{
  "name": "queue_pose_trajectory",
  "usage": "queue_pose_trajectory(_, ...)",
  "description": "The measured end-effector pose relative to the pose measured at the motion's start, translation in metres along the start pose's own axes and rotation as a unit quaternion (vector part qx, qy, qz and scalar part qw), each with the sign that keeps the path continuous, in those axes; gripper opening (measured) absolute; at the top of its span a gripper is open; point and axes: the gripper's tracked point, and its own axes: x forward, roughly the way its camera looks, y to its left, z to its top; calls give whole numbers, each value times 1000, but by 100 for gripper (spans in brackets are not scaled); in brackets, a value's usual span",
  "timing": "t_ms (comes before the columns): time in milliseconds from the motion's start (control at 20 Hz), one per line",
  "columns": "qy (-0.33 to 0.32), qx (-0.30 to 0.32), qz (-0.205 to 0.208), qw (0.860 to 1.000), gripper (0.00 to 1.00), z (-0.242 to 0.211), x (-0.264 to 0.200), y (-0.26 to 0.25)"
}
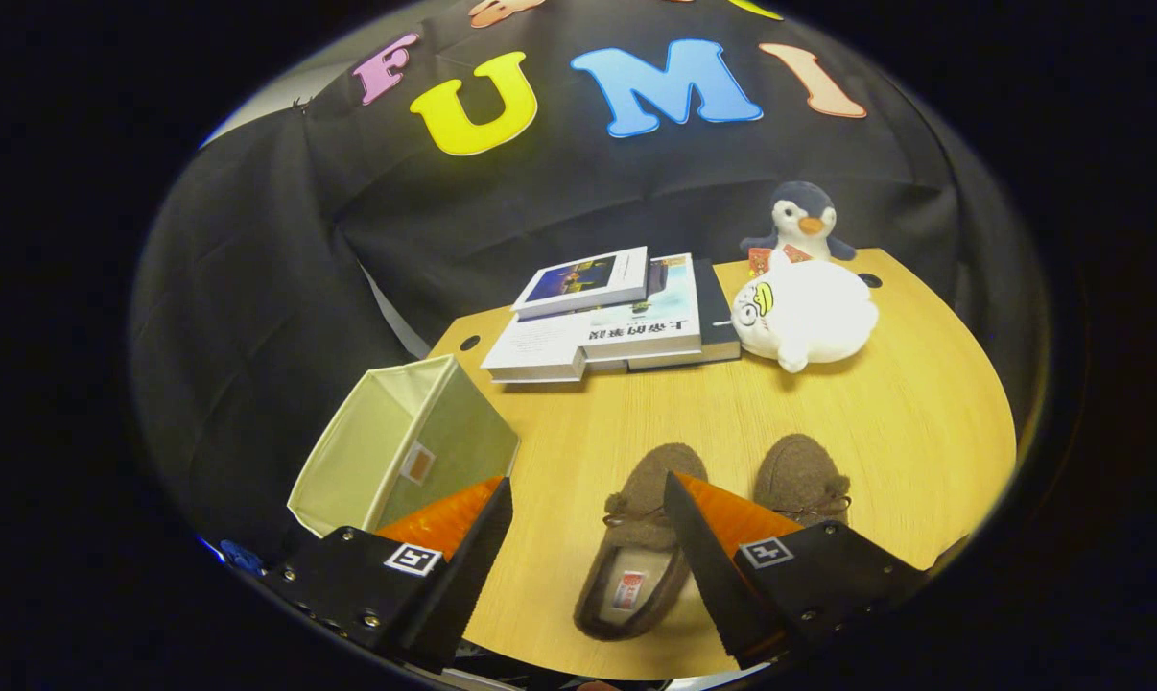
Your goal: Open the storage box then place both shoes into the box .Put the left shoe in first, then the right shoe, with the right side of both shoes facing outward in a uniform manner.
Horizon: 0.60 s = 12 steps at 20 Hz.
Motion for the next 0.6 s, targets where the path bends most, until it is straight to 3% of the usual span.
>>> queue_pose_trajectory(600,90,-21,-60,994,97,-76,15,-56)
